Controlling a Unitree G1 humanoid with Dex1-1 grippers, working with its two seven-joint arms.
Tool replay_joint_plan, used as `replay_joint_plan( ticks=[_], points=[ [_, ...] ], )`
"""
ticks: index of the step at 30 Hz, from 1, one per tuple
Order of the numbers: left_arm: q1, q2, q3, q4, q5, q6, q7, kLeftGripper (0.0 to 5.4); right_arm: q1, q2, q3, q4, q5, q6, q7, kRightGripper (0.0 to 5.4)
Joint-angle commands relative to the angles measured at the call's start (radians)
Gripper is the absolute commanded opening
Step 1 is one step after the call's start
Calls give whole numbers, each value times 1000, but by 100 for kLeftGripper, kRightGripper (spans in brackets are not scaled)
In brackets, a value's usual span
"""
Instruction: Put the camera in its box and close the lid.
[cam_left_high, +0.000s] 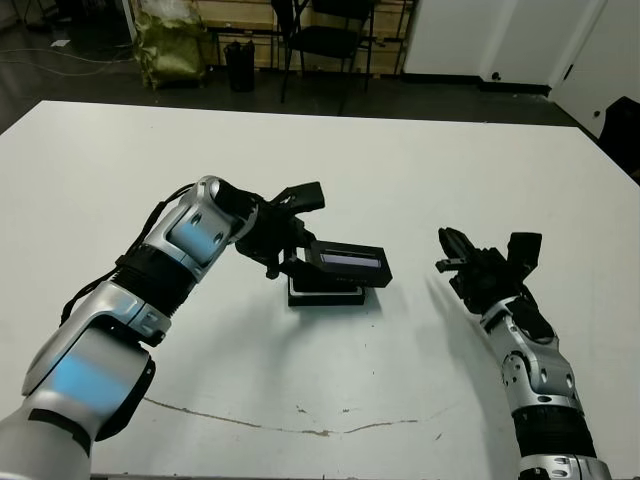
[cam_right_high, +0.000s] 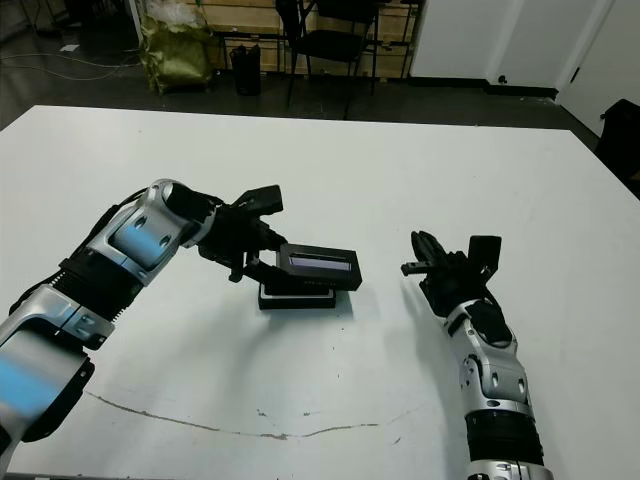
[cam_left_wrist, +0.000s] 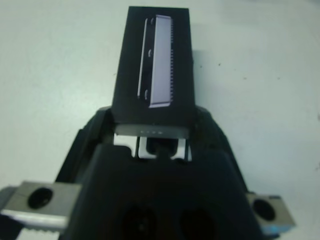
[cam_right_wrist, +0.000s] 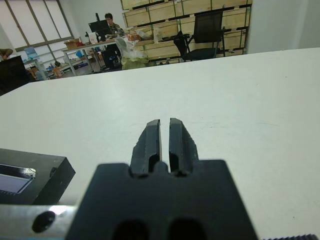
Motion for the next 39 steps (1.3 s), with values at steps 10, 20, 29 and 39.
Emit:
replay_joint_plan(
  ticks=[10, 20, 29, 39],
  points=[
    [-11, 2, -3, 62, 15, -53, -47, 241, 1, -4, -10, 28, 3, 0, 2, 0],
    [-6, 6, -10, 55, 40, -71, -45, 241, 7, -4, -4, 23, -7, -19, 6, 0],
    [4, 9, -21, 38, 66, -34, -24, 241, 5, 1, -8, 21, 0, -7, 1, 0],
    [13, 8, -9, 50, 51, -35, -34, 241, 5, 1, -6, 31, 0, -22, 2, 0]
  ],
)
